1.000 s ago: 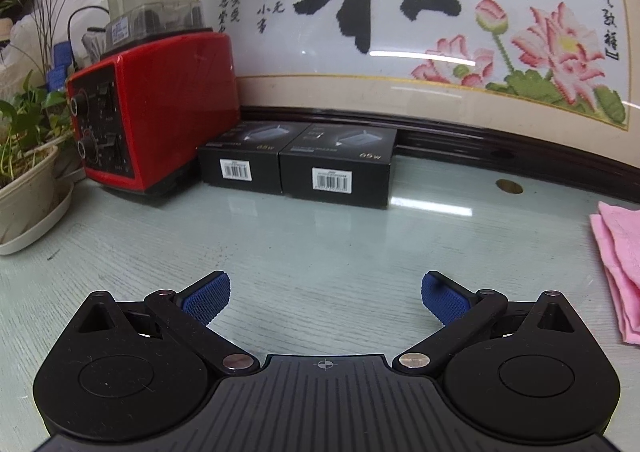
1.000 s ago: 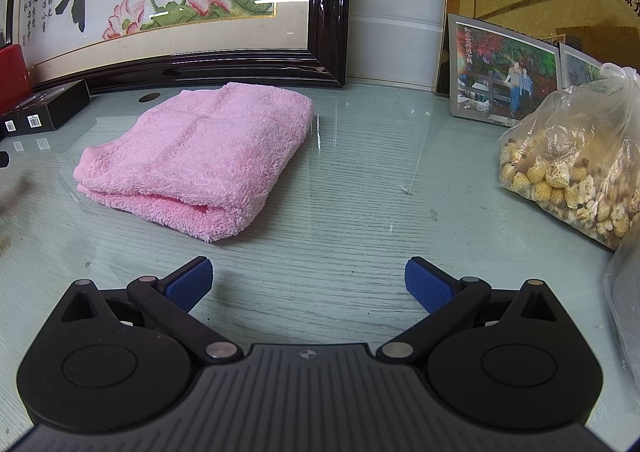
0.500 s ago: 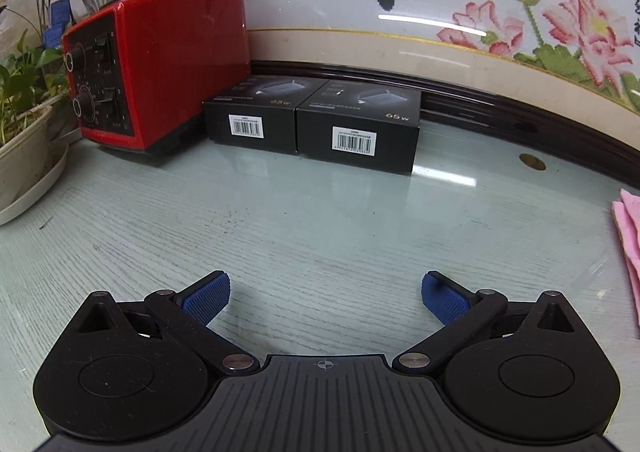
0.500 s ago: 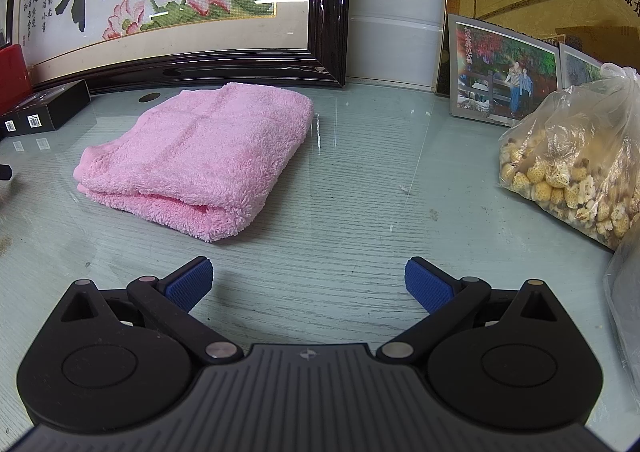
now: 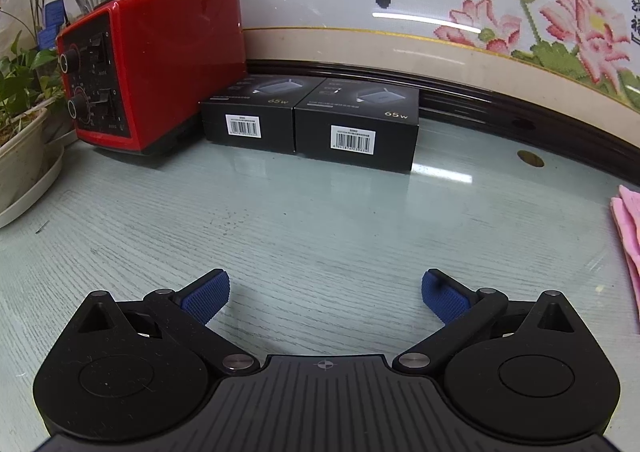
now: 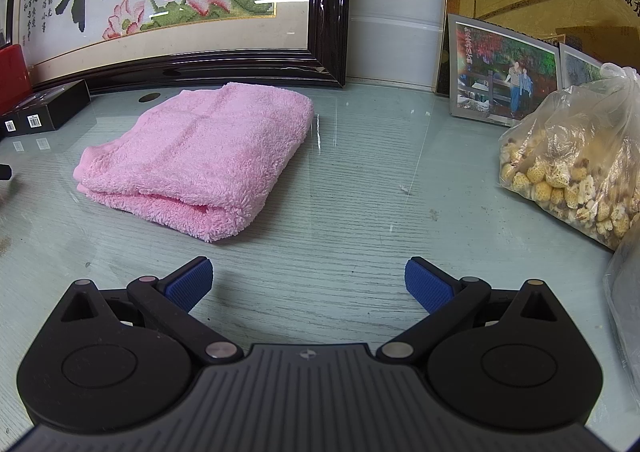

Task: Fold towel

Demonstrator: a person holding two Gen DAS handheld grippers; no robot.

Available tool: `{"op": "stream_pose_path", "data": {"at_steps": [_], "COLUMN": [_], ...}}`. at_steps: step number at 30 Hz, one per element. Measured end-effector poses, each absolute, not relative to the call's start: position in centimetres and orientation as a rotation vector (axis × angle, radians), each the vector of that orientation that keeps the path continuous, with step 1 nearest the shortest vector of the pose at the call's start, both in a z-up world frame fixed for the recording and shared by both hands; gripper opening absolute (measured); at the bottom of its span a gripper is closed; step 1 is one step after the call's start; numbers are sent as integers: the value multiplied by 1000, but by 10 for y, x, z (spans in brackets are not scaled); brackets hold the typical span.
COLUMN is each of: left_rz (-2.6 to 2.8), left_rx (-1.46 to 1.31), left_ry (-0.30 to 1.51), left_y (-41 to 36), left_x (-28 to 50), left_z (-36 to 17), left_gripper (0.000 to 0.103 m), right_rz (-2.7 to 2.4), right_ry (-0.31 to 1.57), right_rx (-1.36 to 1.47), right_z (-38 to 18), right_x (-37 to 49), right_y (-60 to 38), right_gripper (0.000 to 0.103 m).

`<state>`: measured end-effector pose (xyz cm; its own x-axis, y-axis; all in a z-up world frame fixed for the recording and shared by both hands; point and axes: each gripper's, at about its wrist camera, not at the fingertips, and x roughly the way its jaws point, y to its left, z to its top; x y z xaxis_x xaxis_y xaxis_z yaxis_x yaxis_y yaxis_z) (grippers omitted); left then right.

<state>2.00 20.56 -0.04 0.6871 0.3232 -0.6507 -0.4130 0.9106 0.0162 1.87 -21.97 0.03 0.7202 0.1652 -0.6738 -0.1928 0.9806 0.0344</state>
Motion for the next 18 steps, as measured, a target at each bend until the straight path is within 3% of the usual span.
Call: {"op": "stream_pose_path", "data": {"at_steps": [18], "left_rz": [412], "left_rx": [-136], "left_ry": [703], "left_y": [207], "left_x": [21], "left_z": [0], "left_gripper": [103], "right_rz": [198], "right_ry": [741], "right_rx": [-39], "right_z": [0], "right_x": [19], "right_y": [-220], "right_gripper": [103]}}
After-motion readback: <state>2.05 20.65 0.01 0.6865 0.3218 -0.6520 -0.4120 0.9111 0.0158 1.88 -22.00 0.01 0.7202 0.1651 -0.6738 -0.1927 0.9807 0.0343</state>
